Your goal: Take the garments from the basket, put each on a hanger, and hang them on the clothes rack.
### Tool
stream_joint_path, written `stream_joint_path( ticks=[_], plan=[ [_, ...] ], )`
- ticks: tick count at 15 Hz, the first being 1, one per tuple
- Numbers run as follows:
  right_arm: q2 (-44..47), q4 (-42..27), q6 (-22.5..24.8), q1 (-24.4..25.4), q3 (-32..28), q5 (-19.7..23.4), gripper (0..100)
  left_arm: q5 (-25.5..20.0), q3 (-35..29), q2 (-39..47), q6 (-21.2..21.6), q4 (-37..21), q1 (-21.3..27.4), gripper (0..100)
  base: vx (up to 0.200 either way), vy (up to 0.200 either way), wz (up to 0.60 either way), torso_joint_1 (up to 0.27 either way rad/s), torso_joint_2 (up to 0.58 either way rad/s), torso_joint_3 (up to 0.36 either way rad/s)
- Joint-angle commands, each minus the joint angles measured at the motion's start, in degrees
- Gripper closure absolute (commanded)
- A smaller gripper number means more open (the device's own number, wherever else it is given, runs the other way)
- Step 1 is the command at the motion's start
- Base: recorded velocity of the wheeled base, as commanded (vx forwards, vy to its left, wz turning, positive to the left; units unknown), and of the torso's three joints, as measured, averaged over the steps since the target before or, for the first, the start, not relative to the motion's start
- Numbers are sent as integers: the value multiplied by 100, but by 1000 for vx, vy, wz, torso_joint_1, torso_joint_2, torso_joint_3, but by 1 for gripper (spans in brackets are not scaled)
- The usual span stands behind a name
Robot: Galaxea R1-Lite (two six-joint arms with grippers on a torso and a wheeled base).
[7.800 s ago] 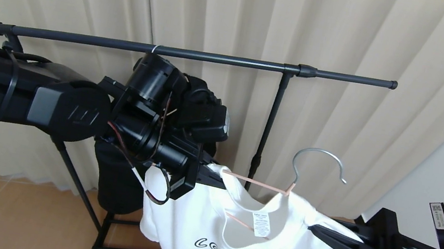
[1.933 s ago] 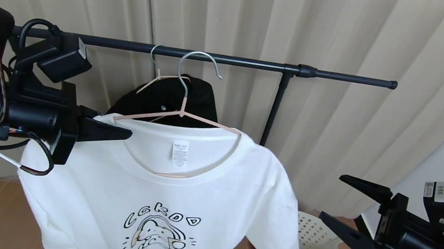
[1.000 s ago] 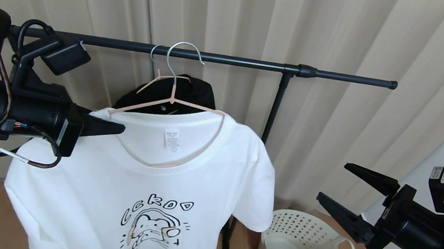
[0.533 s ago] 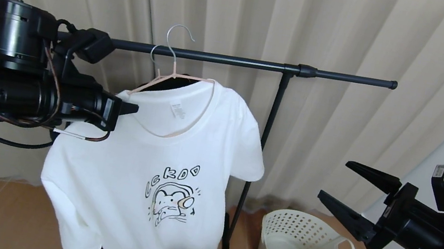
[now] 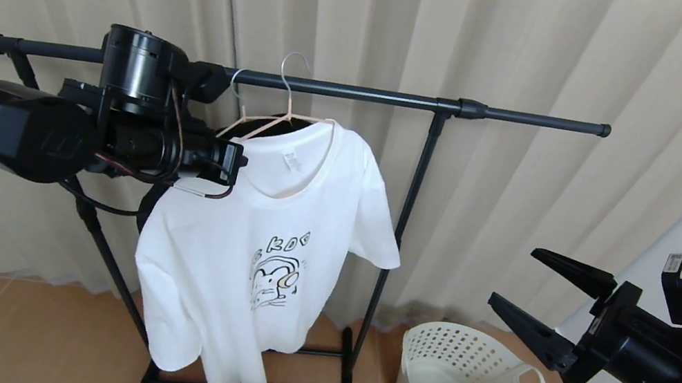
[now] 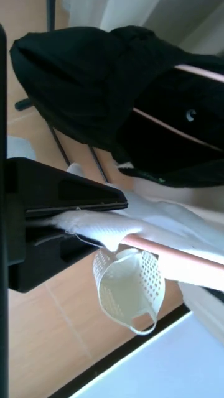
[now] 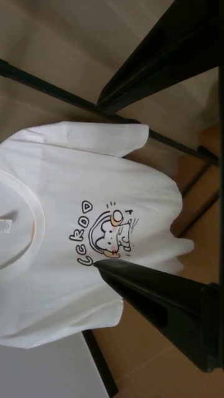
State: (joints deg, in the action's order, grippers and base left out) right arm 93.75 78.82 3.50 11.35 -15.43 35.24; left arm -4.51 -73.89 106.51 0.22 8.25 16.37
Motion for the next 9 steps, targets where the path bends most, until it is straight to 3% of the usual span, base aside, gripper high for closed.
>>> stream_joint_path(
  ticks=[1,4,9],
  plan=[
    [21,1,2,-10,-4,0,0,170,-390,625,-4,168,6,100,0,0,0,0,0,0],
    [30,1,2,-10,-4,0,0,196,-609,898,-13,475,24,100,0,0,0,0,0,0],
    [30,1,2,-10,5,0,0,416,-978,1302,-163,484,33,100,0,0,0,0,0,0]
  ],
)
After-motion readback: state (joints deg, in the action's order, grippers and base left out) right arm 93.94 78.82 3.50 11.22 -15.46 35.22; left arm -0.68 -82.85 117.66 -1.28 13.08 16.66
